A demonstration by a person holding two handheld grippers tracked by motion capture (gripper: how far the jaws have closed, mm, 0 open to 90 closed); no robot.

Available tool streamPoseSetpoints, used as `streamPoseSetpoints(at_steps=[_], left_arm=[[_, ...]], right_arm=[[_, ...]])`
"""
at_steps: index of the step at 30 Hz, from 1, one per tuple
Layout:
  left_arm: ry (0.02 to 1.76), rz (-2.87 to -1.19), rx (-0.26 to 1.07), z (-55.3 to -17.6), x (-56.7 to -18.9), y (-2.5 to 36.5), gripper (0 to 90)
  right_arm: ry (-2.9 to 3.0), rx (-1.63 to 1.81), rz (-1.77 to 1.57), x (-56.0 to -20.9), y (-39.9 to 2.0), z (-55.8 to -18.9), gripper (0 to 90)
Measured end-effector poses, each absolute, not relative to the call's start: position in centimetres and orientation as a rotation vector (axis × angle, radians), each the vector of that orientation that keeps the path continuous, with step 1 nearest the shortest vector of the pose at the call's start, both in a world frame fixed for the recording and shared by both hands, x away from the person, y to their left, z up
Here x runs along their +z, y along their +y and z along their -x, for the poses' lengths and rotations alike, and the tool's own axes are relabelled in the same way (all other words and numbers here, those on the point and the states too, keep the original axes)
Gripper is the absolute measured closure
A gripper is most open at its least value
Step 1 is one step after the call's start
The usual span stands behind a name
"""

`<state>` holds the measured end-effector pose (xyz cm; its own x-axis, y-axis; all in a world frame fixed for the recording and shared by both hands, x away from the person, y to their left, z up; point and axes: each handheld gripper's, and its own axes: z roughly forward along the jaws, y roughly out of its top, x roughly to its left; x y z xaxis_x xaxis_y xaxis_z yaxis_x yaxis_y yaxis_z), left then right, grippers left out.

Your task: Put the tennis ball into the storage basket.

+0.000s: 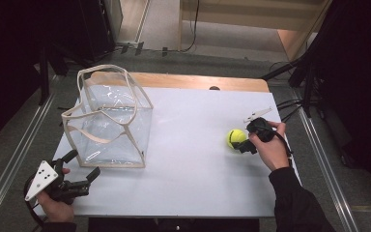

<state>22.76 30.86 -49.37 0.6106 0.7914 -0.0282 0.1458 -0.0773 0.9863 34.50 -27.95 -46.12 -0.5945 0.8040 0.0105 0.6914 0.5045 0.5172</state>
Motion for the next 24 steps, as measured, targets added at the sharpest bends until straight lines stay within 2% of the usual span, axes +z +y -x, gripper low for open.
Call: streamPoseSetpoints(at_steps=[20, 24], left_arm=[[0.803, -1.591, 0.640, -22.8, -49.4, 30.8, 1.3], [0.801, -1.590, 0.641, -22.8, -49.4, 30.8, 1.3]], right_arm=[[2.614, 0.613, -1.311, -47.7, -26.8, -36.4, 0.0], [2.629, 0.605, -1.307, -48.0, -26.5, -36.6, 3.6]])
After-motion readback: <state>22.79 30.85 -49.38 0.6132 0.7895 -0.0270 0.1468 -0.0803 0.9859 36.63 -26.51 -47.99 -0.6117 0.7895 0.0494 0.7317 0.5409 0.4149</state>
